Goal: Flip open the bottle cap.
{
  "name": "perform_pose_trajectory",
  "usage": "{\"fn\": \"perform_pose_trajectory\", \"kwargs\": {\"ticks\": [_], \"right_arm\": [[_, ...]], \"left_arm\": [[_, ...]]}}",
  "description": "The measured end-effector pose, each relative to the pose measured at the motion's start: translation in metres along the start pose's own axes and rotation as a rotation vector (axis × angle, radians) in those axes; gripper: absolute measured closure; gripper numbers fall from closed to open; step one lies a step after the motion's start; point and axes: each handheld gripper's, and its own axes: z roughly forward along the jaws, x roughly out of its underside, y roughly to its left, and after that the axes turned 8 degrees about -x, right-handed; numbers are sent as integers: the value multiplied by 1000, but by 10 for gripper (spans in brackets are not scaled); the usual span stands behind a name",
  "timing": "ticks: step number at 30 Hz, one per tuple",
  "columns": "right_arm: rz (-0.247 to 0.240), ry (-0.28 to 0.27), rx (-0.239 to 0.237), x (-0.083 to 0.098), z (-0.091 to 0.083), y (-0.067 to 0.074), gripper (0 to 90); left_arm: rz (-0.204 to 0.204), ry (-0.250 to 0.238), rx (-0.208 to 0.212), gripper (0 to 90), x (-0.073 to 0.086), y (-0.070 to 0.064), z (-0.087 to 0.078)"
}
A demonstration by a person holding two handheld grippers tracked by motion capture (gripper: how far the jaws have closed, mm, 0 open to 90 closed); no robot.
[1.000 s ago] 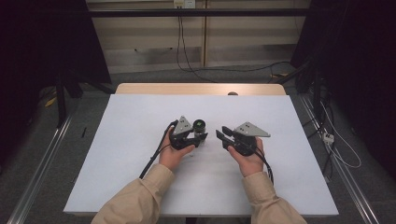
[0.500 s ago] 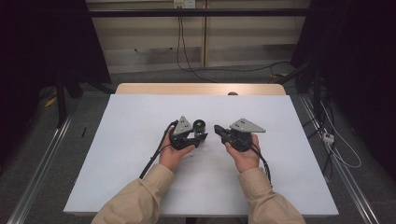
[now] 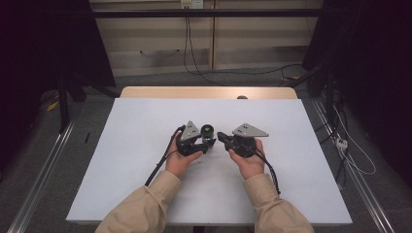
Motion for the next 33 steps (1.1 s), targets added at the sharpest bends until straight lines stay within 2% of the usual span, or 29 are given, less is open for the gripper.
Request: {"fn": "perform_pose_trajectory", "kwargs": {"ticks": [9,21,33], "right_arm": [[-26,15,-7,-2,5,4,900],[-31,28,-10,-5,9,5,900],[-31,18,-15,-7,8,6,900]], "left_arm": [[5,2,-2,536,0,0,0],[-6,2,1,536,0,0,0],[-9,5,-2,536,0,1,0]]}}
